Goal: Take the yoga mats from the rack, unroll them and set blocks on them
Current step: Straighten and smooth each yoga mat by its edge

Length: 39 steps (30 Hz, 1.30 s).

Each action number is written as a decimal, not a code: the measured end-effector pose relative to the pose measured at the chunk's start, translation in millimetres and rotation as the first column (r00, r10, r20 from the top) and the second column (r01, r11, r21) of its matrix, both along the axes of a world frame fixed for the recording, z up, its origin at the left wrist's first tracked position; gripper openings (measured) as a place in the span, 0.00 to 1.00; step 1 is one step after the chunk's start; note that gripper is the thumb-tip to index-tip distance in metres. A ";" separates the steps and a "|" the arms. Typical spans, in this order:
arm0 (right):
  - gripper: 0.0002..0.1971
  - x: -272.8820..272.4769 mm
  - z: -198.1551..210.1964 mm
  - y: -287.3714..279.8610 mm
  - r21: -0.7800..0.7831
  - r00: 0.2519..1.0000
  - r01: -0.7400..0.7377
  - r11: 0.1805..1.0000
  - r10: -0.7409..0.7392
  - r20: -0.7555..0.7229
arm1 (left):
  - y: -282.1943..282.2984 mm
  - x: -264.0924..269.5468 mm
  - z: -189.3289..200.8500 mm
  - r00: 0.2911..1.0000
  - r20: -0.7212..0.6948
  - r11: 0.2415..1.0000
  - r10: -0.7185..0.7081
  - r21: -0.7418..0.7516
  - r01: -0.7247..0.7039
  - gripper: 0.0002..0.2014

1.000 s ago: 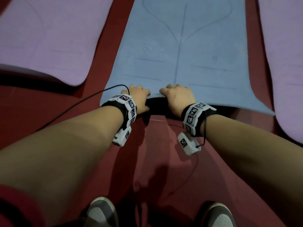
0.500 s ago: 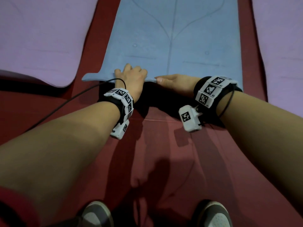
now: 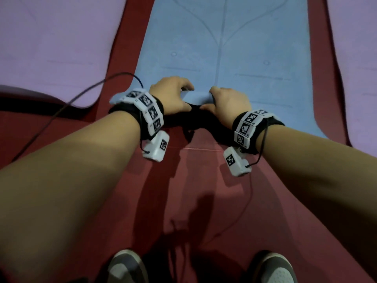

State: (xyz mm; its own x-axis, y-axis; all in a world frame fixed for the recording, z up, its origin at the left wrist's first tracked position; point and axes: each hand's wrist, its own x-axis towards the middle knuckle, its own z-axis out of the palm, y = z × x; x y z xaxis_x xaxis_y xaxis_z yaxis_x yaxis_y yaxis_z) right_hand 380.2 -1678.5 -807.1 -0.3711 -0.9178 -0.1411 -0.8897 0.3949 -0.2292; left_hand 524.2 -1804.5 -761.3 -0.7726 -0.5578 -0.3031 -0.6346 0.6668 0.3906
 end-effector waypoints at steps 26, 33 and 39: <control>0.10 -34.6 3.2 -25.0 -0.091 0.967 -0.156 0.984 0.133 -0.217 | -18.3 -21.6 -31.1 0.994 0.105 0.897 0.016 -0.441 0.032 0.12; 0.24 -33.1 8.6 -18.8 -0.002 0.980 -0.174 0.985 0.174 0.096 | -18.4 -3.9 -37.9 0.983 0.176 0.981 -0.050 -0.175 0.082 0.24; 0.35 -6.8 8.5 -7.6 0.296 0.983 -0.160 0.942 0.126 0.131 | -11.1 15.0 -32.4 0.909 0.403 0.990 -0.110 -0.032 0.134 0.41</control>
State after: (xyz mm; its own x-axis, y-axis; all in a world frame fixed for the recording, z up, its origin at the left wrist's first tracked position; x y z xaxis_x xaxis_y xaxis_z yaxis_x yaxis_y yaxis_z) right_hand 373.4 -1686.1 -798.6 -0.2055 -0.8671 -0.4537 -0.9183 0.3312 -0.2169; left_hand 539.2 -1815.5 -793.7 -0.6566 -0.4928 -0.5709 -0.6420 0.7625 0.0802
